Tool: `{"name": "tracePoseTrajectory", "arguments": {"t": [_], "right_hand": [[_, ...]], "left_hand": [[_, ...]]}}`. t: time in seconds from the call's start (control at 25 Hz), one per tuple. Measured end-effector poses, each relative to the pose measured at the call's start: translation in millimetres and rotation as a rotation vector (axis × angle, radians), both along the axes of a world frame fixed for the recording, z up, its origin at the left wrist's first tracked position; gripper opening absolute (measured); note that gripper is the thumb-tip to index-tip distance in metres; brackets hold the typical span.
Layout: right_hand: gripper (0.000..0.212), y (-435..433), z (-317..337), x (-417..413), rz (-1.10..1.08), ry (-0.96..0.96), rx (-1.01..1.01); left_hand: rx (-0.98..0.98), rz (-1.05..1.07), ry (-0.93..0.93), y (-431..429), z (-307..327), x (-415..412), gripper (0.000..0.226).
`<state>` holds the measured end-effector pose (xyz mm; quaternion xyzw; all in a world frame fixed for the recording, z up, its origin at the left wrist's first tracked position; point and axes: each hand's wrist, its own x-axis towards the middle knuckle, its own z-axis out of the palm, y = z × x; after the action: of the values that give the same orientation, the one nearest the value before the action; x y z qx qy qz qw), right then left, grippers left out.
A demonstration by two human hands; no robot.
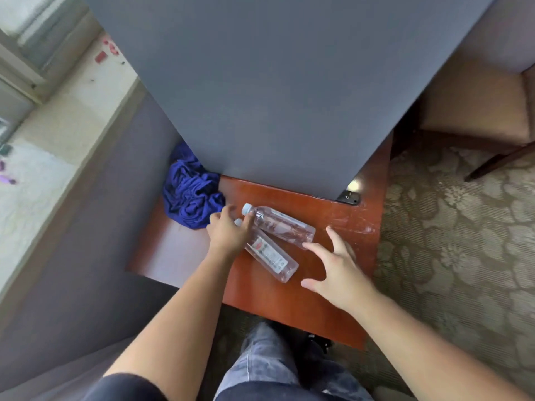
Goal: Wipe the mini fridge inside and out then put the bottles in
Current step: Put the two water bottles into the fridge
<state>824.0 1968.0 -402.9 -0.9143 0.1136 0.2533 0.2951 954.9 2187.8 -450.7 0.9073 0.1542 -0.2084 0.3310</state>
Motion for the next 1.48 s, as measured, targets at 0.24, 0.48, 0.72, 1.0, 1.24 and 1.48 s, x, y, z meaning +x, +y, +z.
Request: {"name": "tracePoseTrajectory", "arguments": {"t": [0.24,0.48,0.72,1.0,1.24,1.48], "right_hand": [[0.098,22,-4,18,0.192,0.015,-0.086],[0.099,21,2,39,0.357,0.2,-0.135],[0.083,-29,12,41,0.352,0.125,-0.124],[0.085,-128,11,25,0.485,-0.098,-0.165],[0.079,-294,30,-10,0.405,-0.215,-0.189],[0.109,-393,82,29,0.342,-0.422,-0.214]], "left_hand": [[-0.023,-0.028,0.037,-14,-26,27,0.061],[-0.052,-0.027,-0.027,-25,-39,22,0.042],[-0.182,0.132,-0.026,-65,-15,-1,0.042],[-0.157,0.257,-0.051,-160,35,-43,0.05],[-0.128,0.22,-0.088,-327,68,-102,0.05],[-0.225,0.176,-0.299,-425,134,-62,0.037]]}}
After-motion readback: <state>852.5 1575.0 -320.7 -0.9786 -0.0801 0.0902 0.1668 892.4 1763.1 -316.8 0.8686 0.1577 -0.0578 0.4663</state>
